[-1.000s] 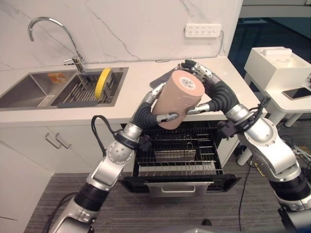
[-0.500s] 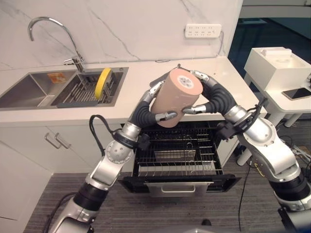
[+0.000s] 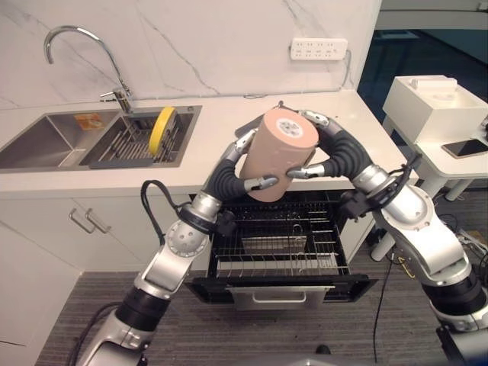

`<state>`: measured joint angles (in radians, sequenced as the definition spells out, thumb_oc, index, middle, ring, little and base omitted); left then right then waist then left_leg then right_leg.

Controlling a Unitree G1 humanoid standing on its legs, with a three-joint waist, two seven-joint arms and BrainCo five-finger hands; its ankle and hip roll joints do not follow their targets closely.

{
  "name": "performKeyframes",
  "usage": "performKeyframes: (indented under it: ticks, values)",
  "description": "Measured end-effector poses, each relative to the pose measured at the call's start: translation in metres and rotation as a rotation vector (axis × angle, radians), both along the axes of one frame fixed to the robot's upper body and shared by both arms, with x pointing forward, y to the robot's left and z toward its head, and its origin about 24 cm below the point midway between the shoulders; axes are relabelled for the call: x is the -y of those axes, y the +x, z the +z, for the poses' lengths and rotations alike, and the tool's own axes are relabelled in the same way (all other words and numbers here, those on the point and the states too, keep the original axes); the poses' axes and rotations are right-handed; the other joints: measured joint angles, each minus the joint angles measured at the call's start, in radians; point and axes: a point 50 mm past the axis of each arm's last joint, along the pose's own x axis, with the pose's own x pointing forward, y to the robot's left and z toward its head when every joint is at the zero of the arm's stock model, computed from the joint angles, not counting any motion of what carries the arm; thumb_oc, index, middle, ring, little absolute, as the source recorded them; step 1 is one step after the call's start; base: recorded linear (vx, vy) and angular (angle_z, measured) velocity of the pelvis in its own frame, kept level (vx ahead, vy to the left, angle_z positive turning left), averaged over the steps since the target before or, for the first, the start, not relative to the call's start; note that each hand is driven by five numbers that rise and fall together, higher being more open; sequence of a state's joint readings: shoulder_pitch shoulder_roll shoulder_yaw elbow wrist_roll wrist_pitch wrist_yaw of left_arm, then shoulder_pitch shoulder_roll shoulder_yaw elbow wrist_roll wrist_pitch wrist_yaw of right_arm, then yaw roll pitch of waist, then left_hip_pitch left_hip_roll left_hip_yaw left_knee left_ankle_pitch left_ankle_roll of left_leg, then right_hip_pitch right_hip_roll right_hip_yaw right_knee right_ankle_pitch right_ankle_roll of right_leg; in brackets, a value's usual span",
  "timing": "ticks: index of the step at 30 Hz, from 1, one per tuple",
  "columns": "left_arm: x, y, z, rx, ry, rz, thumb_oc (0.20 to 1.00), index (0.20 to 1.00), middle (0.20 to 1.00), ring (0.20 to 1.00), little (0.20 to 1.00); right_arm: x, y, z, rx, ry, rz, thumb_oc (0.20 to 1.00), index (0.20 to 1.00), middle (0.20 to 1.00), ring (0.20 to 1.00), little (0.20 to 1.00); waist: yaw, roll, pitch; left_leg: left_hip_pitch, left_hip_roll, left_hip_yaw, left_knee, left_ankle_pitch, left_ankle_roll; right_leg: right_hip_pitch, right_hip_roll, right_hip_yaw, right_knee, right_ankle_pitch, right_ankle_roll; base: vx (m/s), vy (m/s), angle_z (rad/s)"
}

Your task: Place the dishes in the dishwasher.

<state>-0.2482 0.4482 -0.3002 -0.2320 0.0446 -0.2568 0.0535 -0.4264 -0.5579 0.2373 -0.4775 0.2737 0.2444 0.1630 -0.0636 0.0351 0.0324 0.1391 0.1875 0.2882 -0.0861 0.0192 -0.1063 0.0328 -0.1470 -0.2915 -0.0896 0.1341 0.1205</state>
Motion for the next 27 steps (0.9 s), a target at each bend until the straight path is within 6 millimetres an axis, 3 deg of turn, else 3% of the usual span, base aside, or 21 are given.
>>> performKeyframes:
  ticks: [1, 2, 3, 10, 16, 27]
  values:
    - [0.001, 0.000, 0.000, -0.007, -0.006, -0.002, 0.313, 0.313, 0.313, 0.313, 0.313, 0.000, 0.000, 0.000, 0.000, 0.001, -0.002, 0.200, 0.200, 0.200, 0.200, 0.200, 0.000, 0.000, 0.000, 0.000, 0.000, 0.000, 0.000, 0.000, 0.000, 0.000, 0.000, 0.000, 0.000, 0.000, 0.000, 0.00, 0.000, 0.00]
    - [0.001, 0.001, -0.001, -0.021, -0.019, -0.004, 0.511, 0.511, 0.511, 0.511, 0.511, 0.000, 0.000, 0.000, 0.003, -0.004, -0.008, 0.200, 0.200, 0.200, 0.200, 0.200, 0.000, 0.000, 0.000, 0.000, 0.000, 0.000, 0.000, 0.000, 0.000, 0.000, 0.000, 0.000, 0.000, 0.000, 0.000, 0.00, 0.000, 0.00]
    - [0.001, 0.001, -0.002, -0.029, -0.022, -0.004, 1.000, 1.000, 1.000, 1.000, 1.000, 0.000, 0.001, -0.001, 0.007, -0.010, -0.013, 0.200, 0.200, 0.200, 0.200, 0.200, 0.000, 0.000, 0.000, 0.000, 0.000, 0.000, 0.000, 0.000, 0.000, 0.000, 0.000, 0.000, 0.000, 0.000, 0.000, 0.00, 0.000, 0.00]
    - [-0.002, 0.003, -0.002, -0.039, -0.047, 0.033, 1.000, 1.000, 1.000, 1.000, 1.000, 0.002, 0.001, 0.001, 0.025, -0.018, -0.031, 0.200, 0.200, 0.200, 0.200, 0.200, 0.002, 0.000, 0.000, 0.000, 0.000, 0.000, 0.000, 0.000, 0.000, 0.000, 0.000, 0.000, 0.000, 0.000, 0.000, 0.00, 0.000, 0.00]
    - [-0.025, 0.003, -0.002, -0.045, -0.136, 0.143, 1.000, 1.000, 1.000, 1.000, 1.000, 0.006, 0.002, -0.001, 0.025, -0.008, -0.057, 0.200, 0.200, 0.200, 0.200, 0.200, 0.009, 0.000, 0.000, -0.002, 0.000, -0.002, 0.000, 0.000, 0.000, 0.001, 0.000, 0.000, 0.000, 0.000, 0.000, 0.00, 0.000, 0.00]
    - [-0.073, -0.003, -0.008, -0.039, -0.203, 0.379, 1.000, 1.000, 1.000, 1.000, 1.000, 0.037, 0.005, -0.014, 0.000, -0.025, -0.204, 0.200, 0.200, 0.200, 0.200, 0.200, 0.027, 0.000, 0.000, -0.002, 0.001, -0.012, 0.000, 0.000, 0.000, 0.014, -0.002, -0.018, 0.000, -0.003, 0.001, 0.02, 0.000, 0.04]
